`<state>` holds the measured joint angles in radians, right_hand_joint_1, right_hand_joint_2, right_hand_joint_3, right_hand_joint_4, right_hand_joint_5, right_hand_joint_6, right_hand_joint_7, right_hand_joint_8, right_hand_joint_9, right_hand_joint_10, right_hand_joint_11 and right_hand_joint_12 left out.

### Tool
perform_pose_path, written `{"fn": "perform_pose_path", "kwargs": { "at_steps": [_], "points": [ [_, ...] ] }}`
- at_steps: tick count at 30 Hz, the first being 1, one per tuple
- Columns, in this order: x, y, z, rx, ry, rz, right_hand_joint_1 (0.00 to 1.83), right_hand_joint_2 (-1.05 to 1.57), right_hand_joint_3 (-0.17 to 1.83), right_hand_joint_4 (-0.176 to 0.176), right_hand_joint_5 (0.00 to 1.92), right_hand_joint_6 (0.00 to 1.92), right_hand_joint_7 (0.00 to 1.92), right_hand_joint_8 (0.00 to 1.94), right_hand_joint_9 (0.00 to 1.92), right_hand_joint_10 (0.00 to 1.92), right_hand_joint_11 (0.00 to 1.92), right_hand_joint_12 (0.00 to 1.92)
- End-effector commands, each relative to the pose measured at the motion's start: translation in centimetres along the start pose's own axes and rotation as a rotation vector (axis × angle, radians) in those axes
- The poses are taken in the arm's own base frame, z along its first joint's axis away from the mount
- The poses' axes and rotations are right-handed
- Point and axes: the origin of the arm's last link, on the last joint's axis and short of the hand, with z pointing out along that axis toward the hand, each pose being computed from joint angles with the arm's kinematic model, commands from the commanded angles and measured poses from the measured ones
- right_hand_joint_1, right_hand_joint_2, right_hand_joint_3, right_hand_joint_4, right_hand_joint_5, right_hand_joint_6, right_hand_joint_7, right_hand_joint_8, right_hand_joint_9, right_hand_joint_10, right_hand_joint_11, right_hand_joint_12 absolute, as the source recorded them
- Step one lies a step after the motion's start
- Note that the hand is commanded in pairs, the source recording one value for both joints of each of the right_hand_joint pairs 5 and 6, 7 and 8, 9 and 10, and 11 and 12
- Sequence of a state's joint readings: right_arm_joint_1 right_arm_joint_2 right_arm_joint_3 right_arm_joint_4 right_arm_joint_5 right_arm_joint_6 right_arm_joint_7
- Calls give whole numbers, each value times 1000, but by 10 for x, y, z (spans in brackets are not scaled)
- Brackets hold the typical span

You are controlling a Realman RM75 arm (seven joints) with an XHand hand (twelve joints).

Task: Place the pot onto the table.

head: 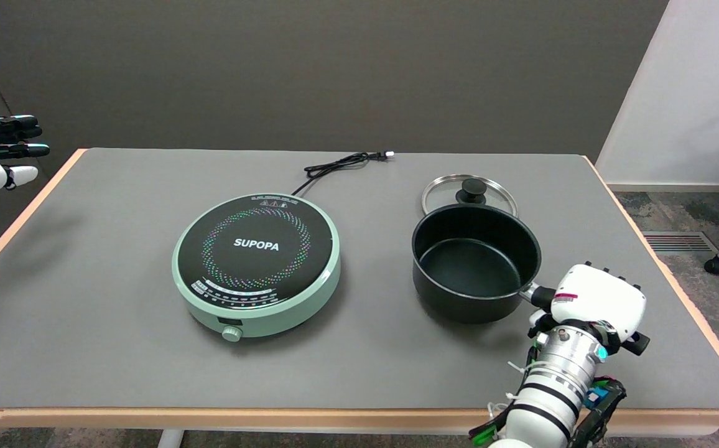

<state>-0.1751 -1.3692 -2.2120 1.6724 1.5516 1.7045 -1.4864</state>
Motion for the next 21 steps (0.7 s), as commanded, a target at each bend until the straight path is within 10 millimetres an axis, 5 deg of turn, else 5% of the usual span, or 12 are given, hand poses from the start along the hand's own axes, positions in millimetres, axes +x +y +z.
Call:
{"fn": "perform_pose_path", "kwargs": {
  "at_steps": [1, 21],
  "points": [
    [-12, -1, -4, 3, -30, -36, 1116, 876, 693, -43, 1895, 1895, 1895, 1895, 1895, 1895, 1895, 1895],
    [-15, -3, -3, 8, -25, -56, 1111, 878, 680, -51, 1848, 1848, 1848, 1848, 1848, 1848, 1848, 1848]
  ]
}}
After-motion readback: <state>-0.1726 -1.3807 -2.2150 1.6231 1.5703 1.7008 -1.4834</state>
